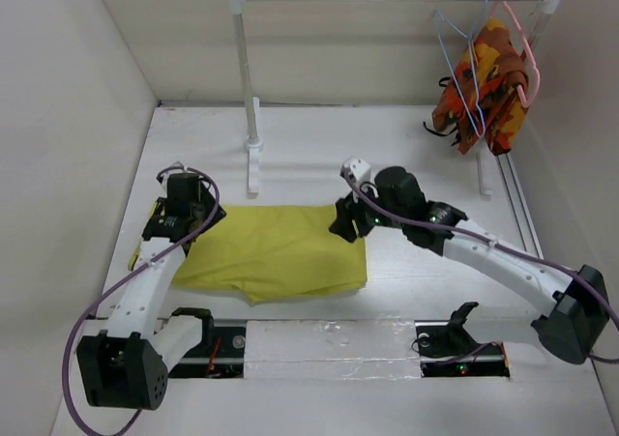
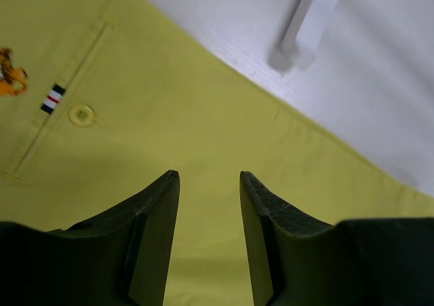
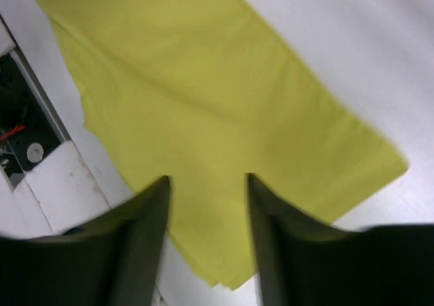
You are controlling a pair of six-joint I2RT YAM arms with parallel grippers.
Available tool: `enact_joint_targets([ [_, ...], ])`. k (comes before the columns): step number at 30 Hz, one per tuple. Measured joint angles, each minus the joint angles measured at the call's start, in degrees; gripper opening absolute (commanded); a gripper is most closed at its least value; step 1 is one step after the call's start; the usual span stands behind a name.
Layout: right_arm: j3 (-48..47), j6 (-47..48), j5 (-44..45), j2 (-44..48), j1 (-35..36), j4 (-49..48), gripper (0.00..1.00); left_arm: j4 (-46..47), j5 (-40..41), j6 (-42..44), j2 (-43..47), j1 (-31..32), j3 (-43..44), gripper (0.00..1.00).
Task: Place the trousers on the hanger
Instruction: Fold the trousers, then grab a hanger with the right arm
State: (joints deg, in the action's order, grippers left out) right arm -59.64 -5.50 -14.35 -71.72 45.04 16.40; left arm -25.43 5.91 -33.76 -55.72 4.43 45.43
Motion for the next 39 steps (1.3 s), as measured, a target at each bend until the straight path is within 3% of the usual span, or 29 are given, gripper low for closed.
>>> enact_joint_targets([
  [1, 3.4, -0.1, -0.1, 1.6, -0.6, -0.2, 0.70, 0.6, -1.0, -0.3, -0.6, 0.0, -1.9, 0.37],
  [2, 7.0, -0.2, -0.1, 2.7, -1.1, 0.0, 0.72, 1.0, -1.7, -0.7, -1.2, 0.0, -3.1, 0.37],
  [6, 17.0, -1.2, 0.3, 3.7, -2.6, 2.8, 0.69, 5.4, -3.7, -1.8, -4.1, 0.0, -6.1, 0.37],
  [10, 23.8, -3.9, 0.4, 5.4, -3.6, 2.0, 0.52, 10.1, -4.5, -3.1, -7.2, 0.0, -8.8, 0.36],
  [19, 31.0, -9.5, 4.3, 2.8, -4.4, -1.6, 0.35, 14.2, -3.1, -7.4, -14.9, 0.0, -11.2, 0.35],
  [22, 30.9, -10.3, 6.7, 5.7, -3.2, 2.1, 0.37, 13.6, -3.8, -7.4, -14.5, 0.1, -9.3, 0.28],
  [23, 30.6, -10.3, 7.4, 7.8, -2.6, 4.3, 0.37, 13.6, -3.9, -7.1, -13.7, 0.8, -8.1, 0.13],
  [24, 29.7, -10.4, 8.4, 10.6, -1.9, 7.1, 0.37, 13.4, -3.9, -6.8, -12.8, 1.6, -6.8, 0.03],
  [27, 20.3, -8.6, 11.2, 18.0, -1.3, 14.9, 0.03, 13.2, -3.5, -4.9, -10.4, 8.8, 0.0, 0.00],
  [31, -4.1, -1.3, 14.5, 19.3, -7.5, 19.5, 0.00, 14.4, -0.6, -2.6, -13.3, 23.9, 11.8, 0.00],
  [34, -26.8, 6.8, 15.9, 12.5, -16.9, 22.4, 0.00, 13.9, 4.3, -1.6, -19.8, 37.0, 20.6, 0.00],
  [35, -33.3, 9.3, 16.0, 9.6, -20.9, 22.6, 0.03, 14.0, 5.4, -1.4, -22.4, 41.7, 23.1, 0.00],
  [36, -39.3, 11.7, 15.9, 7.0, -24.5, 23.0, 0.34, 14.0, 6.2, -1.3, -24.5, 46.1, 24.8, 0.00],
  [39, -51.0, 16.8, 12.6, -0.3, -36.2, 24.6, 0.77, 13.4, 8.2, -1.6, -28.3, 56.2, 26.0, 0.00],
])
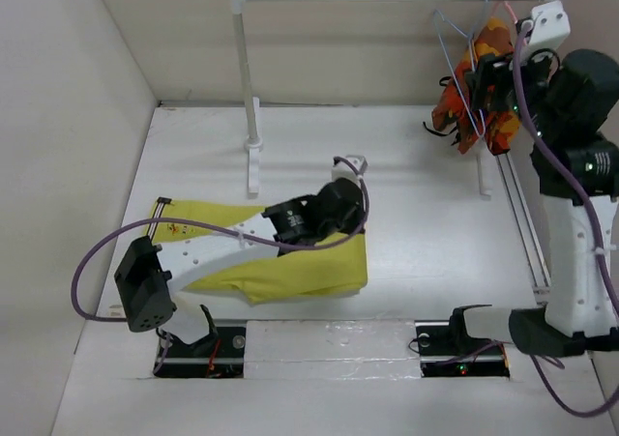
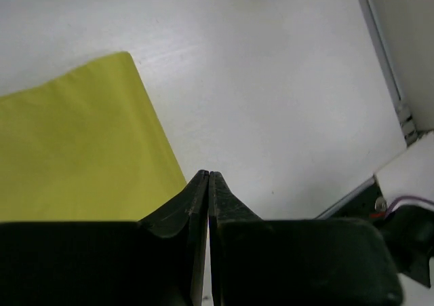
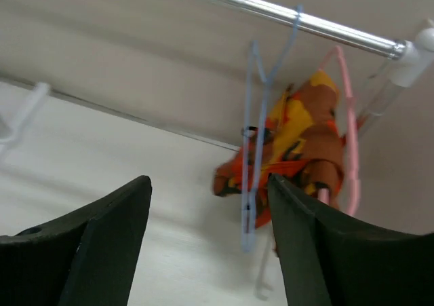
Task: Place the trousers on the hanger
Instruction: Grab a hanger with the right arm
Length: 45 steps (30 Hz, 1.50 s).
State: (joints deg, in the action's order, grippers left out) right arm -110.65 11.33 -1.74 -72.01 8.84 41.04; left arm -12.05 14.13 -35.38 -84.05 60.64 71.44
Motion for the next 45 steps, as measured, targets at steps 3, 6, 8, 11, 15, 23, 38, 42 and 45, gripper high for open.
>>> enact_joint_targets([
  [3, -4.1, 3.0, -7.6, -6.4, -10.2, 0.7, 0.80, -1.0, 1.2, -1.1, -0.3, 5.4, -1.0, 0.00],
  [6, -4.2, 4.2, -15.8, -13.4, -17.4, 1.4, 0.80, -1.0, 2.6, -2.7, 0.7, 9.2, -2.7, 0.05],
  [8, -3.3, 4.8, -19.1, -17.5, -19.8, 2.5, 0.78, -0.8, 3.4, -3.7, 1.9, 11.2, -4.4, 0.08],
  [11, -0.6, 5.3, -22.8, -21.0, -21.9, 3.4, 0.75, -0.7, 3.7, -5.6, 4.9, 12.3, -8.3, 0.14],
  [15, 1.5, 5.4, -26.3, -21.4, -23.2, 3.4, 0.63, -1.0, 4.1, -7.7, 7.8, 12.1, -11.7, 0.20],
  [23, 8.4, 3.0, -30.1, -20.0, -22.9, -3.3, 0.54, -1.7, 5.7, -10.6, 8.7, 12.0, -11.9, 0.21],
  [38, 10.4, -2.8, -27.1, -18.0, -18.6, -10.4, 0.00, -6.4, 8.2, -13.0, 11.9, 12.0, -9.7, 0.41],
  [42, 12.5, -3.3, -22.9, -12.3, -16.0, -12.4, 0.00, -8.6, 8.7, -10.5, 10.9, 11.7, 0.4, 0.45],
  [45, 17.3, -3.4, -21.1, -6.5, -14.4, -14.6, 0.00, -7.6, 7.9, -8.3, 10.0, 10.4, 8.7, 0.50],
])
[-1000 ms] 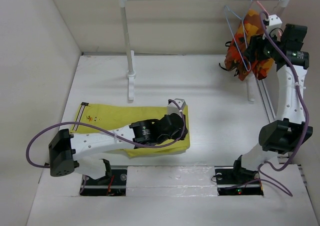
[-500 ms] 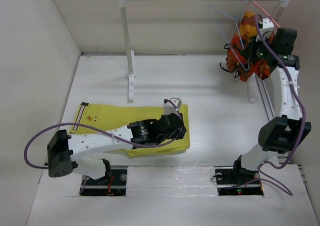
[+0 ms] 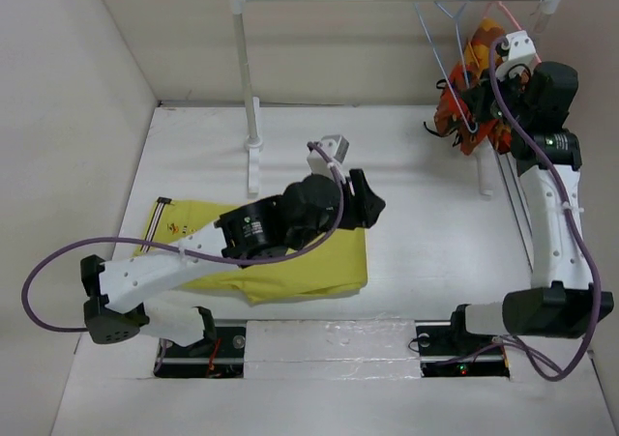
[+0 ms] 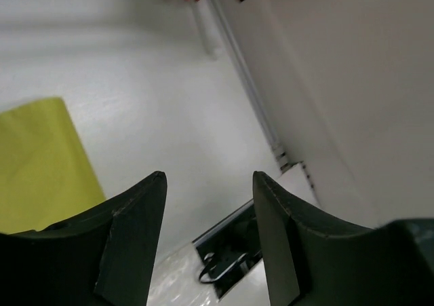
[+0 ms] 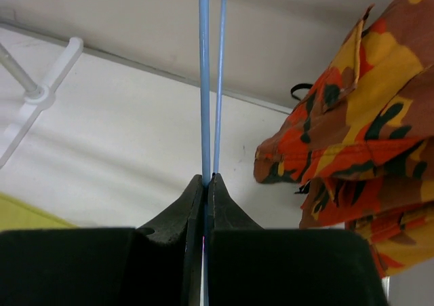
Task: Place the trousers on the hanger
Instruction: Grab a hanger with the right arm, then place trousers on hanger
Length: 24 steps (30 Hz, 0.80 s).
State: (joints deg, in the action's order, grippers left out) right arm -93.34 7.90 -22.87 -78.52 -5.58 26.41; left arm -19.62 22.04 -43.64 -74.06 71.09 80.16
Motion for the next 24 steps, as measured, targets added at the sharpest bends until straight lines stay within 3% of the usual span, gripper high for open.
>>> enact_joint_targets([
  [3, 5.8, 0.0, 0.8, 4.3, 0.4, -1.3, 0.00, 0.6, -0.4, 2.1, -1.8, -1.3, 7.2, 0.56],
  [10, 20.6, 0.7, 4.1, 10.5, 4.3, -1.2, 0.00, 1.4, -1.4, 4.9, -12.1, -4.2, 20.5, 0.59],
  [16, 34.3, 0.7, 6.7, 21.0, 10.9, 1.4, 0.00, 2.2, -2.2, 5.3, -21.9, -7.9, 22.7, 0.59],
  [24, 43.4, -0.9, 10.5, 30.5, 17.7, 3.5, 0.00, 2.7, -1.0, 5.2, -31.0, -12.4, 22.8, 0.62],
])
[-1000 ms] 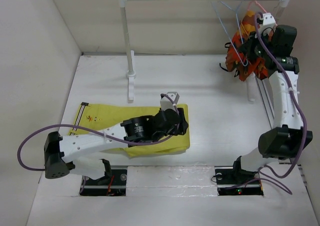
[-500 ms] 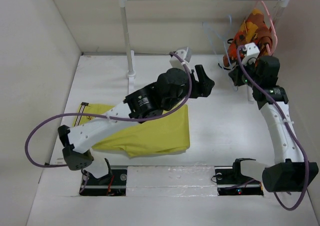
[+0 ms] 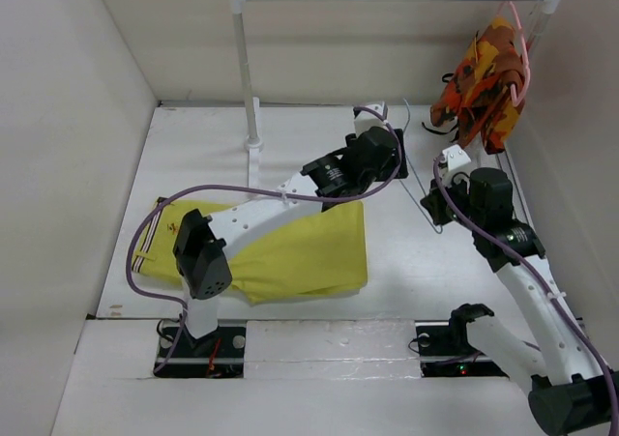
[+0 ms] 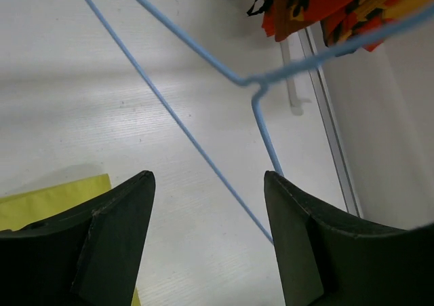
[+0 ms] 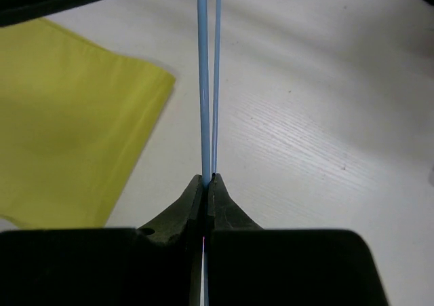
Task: Place the trousers on the hanger
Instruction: Place trousers on hanger
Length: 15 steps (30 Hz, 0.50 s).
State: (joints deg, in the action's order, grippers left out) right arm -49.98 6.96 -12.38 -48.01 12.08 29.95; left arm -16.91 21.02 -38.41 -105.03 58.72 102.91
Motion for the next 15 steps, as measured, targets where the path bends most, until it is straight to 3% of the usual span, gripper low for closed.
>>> enact_joint_targets([
  [9, 2.9, -3.3, 3.9, 4.2, 7.9, 2.4, 0.00, 1.6, 1.0, -0.1, -5.7, -0.2, 6.1, 0.62],
  [11, 2.9, -4.1, 5.3, 4.2, 9.5, 2.8, 0.00, 1.7, 0.9, -0.4, -6.5, -0.3, 6.7, 0.44],
  [12, 2.9, -4.9, 6.9, 4.1, 10.2, 3.1, 0.00, 1.6, 0.9, -0.6, -6.7, -0.3, 6.7, 0.20],
  [14, 2.9, -5.5, 8.4, 3.8, 11.7, 3.2, 0.00, 1.2, 0.9, -0.7, -7.0, -0.3, 6.6, 0.15],
  [15, 2.9, -6.1, 9.6, 3.9, 12.4, 3.2, 0.00, 0.8, 0.8, -0.9, -7.1, -0.5, 6.6, 0.03],
])
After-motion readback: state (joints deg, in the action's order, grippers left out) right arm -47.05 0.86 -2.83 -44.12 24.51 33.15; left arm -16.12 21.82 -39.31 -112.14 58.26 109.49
